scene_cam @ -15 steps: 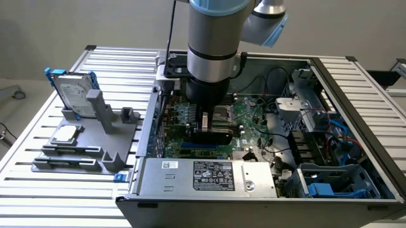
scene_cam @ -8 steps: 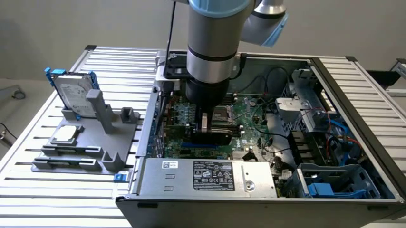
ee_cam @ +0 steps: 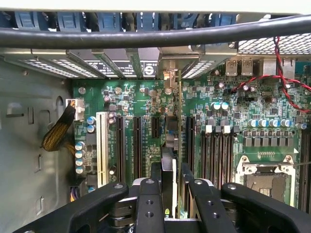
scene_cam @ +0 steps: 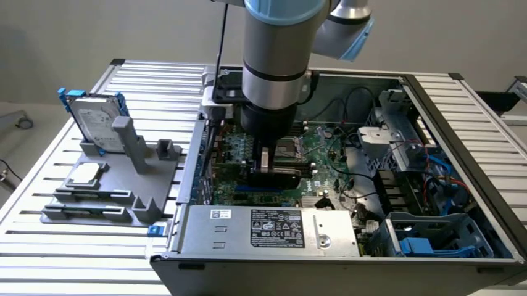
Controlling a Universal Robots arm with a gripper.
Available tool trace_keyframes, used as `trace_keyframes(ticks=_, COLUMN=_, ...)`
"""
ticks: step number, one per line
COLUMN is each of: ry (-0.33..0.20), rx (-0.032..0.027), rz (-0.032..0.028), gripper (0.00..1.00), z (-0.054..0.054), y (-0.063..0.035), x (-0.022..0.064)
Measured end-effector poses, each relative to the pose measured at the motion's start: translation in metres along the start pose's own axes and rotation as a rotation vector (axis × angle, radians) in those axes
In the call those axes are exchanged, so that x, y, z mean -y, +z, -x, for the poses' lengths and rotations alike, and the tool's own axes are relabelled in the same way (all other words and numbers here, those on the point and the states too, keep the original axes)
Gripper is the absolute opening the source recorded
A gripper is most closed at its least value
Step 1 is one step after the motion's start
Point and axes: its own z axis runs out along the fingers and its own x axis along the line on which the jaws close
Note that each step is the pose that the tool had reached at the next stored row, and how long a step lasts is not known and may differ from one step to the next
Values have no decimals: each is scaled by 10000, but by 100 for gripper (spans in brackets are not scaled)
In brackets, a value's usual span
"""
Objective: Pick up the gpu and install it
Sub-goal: 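Insert the gpu into the slot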
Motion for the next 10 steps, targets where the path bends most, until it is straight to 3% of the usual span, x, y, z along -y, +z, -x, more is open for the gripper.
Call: trace_keyframes(ticks=10, ry=0, rx=0, rz=9, gripper=26, z=5, y=22, x=-1)
